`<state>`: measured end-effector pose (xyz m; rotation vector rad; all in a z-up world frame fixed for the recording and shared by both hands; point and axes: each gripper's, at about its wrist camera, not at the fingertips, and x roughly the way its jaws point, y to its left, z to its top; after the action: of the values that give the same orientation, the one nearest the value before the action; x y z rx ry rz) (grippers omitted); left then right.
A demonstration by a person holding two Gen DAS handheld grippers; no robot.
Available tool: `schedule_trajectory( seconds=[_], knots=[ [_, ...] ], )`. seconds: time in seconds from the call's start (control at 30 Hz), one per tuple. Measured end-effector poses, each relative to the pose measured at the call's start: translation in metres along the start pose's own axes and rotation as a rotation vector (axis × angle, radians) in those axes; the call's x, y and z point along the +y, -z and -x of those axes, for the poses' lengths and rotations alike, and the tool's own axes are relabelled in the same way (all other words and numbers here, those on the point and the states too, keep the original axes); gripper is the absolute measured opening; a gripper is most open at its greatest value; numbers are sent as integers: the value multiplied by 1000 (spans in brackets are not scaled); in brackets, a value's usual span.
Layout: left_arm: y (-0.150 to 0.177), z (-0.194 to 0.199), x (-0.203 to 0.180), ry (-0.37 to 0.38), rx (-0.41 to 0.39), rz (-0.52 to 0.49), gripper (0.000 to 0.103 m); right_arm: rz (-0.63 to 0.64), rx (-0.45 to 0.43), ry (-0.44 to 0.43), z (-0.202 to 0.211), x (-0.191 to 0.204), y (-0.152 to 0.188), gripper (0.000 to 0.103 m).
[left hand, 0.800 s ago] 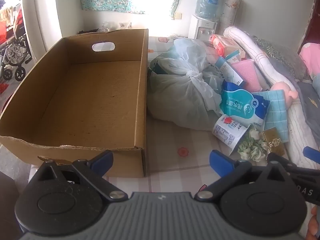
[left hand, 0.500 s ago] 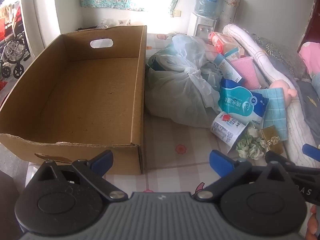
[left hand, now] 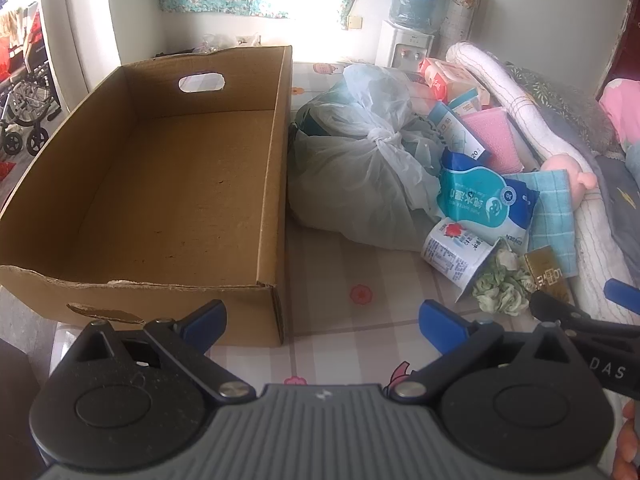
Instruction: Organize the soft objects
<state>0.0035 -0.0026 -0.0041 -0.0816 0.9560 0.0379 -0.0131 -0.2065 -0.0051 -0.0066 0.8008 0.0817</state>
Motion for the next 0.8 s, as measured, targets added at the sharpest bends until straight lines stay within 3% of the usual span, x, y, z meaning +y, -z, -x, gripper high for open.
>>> schedule_trajectory(
  seconds=[0.8],
  knots=[
    [2, -7, -13, 47, 22, -53, 103, 9, 0, 20, 1, -2, -2, 102]
  ],
)
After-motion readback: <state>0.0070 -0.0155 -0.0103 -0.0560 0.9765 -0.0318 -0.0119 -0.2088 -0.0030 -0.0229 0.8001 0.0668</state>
